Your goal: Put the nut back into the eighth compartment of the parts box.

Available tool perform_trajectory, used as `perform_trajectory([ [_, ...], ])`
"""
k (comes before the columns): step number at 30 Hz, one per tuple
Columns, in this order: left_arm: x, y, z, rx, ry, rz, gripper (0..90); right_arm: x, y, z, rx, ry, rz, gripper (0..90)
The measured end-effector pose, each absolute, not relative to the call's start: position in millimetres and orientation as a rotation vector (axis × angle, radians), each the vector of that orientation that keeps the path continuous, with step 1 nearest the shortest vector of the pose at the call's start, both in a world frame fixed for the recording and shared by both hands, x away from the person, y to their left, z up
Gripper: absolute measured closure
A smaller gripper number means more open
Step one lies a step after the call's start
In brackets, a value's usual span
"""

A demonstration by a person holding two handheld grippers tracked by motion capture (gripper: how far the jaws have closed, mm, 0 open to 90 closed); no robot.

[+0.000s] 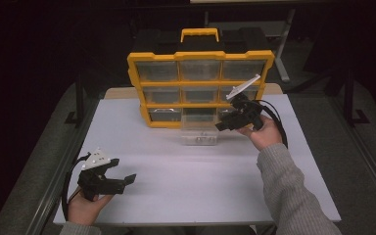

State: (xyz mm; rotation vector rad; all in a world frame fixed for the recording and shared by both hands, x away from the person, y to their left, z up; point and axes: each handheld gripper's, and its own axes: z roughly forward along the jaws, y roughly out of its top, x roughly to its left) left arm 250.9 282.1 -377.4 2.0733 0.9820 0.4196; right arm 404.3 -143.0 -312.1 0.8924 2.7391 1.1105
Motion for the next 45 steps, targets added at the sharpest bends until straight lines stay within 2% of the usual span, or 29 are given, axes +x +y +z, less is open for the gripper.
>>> perform_trajectory([
  [16,249.5,281.5,-377.6,2.049,0.982,0.423,16.8,365.6,-175.6,-323.5,0.917,2.678,1.142,42.6],
  [34,249.5,277.4,-381.9,2.100,0.955,0.419,16.9,335.5,-206.4,-363.3,1.014,2.628,1.148,30.1],
  [38,249.0,277.0,-382.2,2.099,0.956,0.417,16.9,328.1,-212.6,-368.5,1.033,2.610,1.148,26.2],
  [43,247.9,276.0,-382.8,2.092,0.962,0.408,16.9,318.3,-220.2,-372.4,1.049,2.585,1.162,26.3],
  [45,247.4,276.0,-382.8,2.099,0.961,0.408,16.9,315.3,-222.7,-374.6,1.057,2.571,1.163,23.2],
])
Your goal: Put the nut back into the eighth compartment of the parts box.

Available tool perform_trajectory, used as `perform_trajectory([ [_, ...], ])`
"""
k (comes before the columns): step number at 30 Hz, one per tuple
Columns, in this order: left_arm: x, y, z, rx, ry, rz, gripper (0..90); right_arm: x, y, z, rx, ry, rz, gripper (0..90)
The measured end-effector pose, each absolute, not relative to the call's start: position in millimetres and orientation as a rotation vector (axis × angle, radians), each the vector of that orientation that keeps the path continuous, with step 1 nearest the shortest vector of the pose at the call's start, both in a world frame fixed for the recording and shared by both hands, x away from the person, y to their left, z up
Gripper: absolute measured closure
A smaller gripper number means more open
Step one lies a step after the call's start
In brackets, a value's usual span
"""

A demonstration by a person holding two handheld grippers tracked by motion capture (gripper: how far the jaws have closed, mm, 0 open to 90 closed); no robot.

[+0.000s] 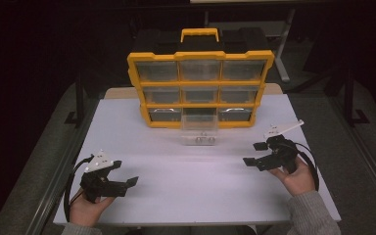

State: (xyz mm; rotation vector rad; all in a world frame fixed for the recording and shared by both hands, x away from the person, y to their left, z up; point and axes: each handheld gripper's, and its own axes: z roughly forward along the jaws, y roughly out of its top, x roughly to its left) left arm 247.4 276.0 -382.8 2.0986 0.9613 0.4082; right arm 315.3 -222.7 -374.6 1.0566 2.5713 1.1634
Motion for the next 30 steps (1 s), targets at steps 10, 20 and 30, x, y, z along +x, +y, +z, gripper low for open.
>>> perform_trajectory([
  [10,246.4,275.5,-385.4,2.104,0.958,0.393,16.8,300.8,-230.2,-384.7,1.075,2.522,1.191,18.4],
  [20,246.0,272.8,-388.2,2.111,0.951,0.384,16.8,289.3,-238.0,-394.5,1.116,2.491,1.203,15.2],
  [30,245.7,271.3,-390.5,2.126,0.938,0.382,16.8,278.6,-244.2,-402.7,1.098,2.481,1.237,15.3],
])
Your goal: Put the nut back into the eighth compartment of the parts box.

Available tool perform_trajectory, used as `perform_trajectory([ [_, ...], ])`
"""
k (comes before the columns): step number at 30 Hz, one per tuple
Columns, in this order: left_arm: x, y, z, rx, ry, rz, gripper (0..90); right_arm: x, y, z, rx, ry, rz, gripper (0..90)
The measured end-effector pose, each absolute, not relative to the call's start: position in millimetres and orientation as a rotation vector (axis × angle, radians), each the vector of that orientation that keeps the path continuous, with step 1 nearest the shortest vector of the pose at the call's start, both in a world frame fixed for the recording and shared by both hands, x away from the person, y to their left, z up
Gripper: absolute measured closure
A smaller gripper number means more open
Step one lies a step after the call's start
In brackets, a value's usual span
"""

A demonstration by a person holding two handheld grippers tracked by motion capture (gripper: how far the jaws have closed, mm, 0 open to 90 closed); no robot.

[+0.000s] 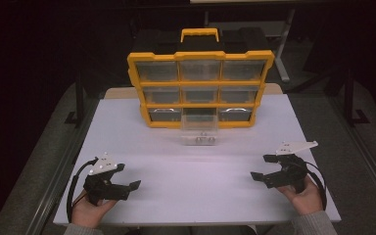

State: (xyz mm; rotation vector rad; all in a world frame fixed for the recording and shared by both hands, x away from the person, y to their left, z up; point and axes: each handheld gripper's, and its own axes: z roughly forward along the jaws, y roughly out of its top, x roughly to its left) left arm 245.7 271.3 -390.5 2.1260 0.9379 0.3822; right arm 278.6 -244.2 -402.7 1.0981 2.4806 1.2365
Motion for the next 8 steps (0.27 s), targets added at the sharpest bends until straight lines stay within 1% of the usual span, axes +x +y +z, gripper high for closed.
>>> perform_trajectory([
  [8,246.0,271.3,-391.0,2.123,0.944,0.379,16.8,276.1,-243.9,-406.6,1.088,2.488,1.230,15.4],
])
